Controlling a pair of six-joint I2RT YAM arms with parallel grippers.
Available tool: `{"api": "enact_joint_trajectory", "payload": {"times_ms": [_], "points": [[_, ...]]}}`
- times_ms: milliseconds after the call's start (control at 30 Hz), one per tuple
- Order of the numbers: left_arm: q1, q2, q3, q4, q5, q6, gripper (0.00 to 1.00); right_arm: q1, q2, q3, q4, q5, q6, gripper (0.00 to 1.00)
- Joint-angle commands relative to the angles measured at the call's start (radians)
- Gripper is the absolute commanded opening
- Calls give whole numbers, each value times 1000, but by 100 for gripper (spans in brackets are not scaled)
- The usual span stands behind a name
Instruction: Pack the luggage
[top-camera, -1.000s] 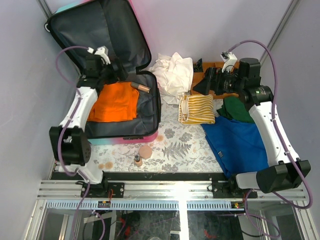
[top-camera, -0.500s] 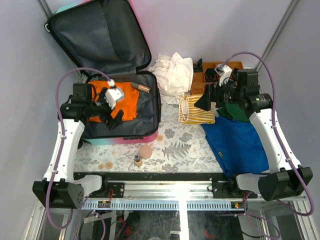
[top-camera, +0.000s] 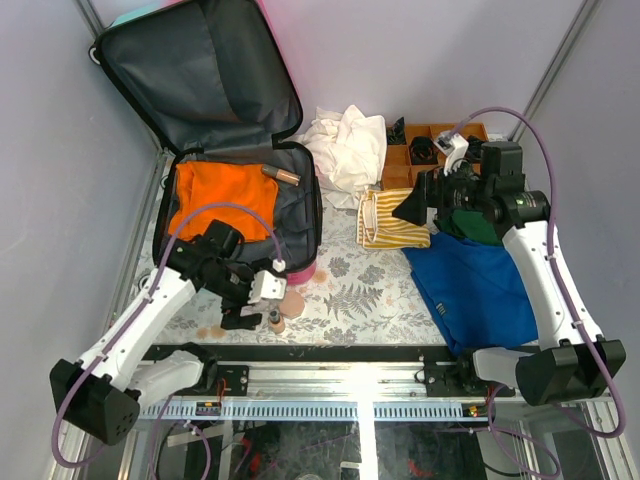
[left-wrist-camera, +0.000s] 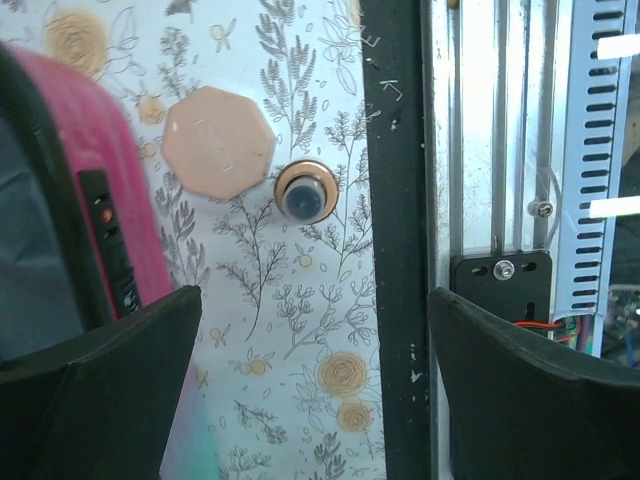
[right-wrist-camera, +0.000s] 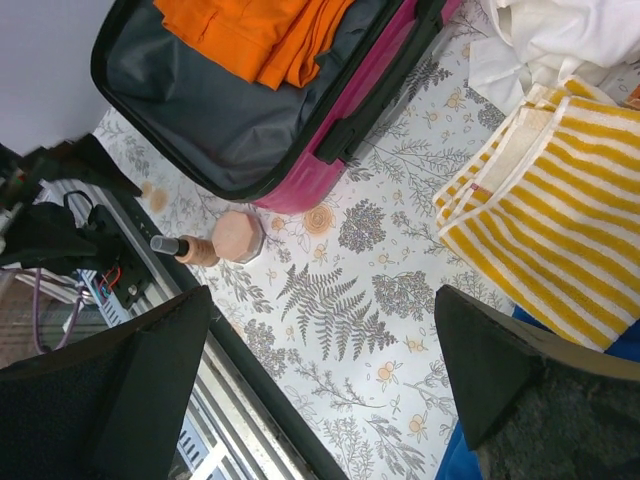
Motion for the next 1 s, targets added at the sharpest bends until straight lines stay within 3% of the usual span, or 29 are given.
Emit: {"api": "enact_joint_trajectory", "payload": {"times_ms": [0,367,700,967], "points": [[-75,-5,-58,122,-45,30,92,-40,-5,-3,44,-75,38,99],[-208,-15,-237,335,-100,77,78,-69,20,-20,57,-105,47,99],[-256,96,-277,454,-84,62,65,-69,55,-21,66,-114,48,99],[-272,148,-310,486,-69,63,49,-69,64,-19,62,-107,41,99]]}}
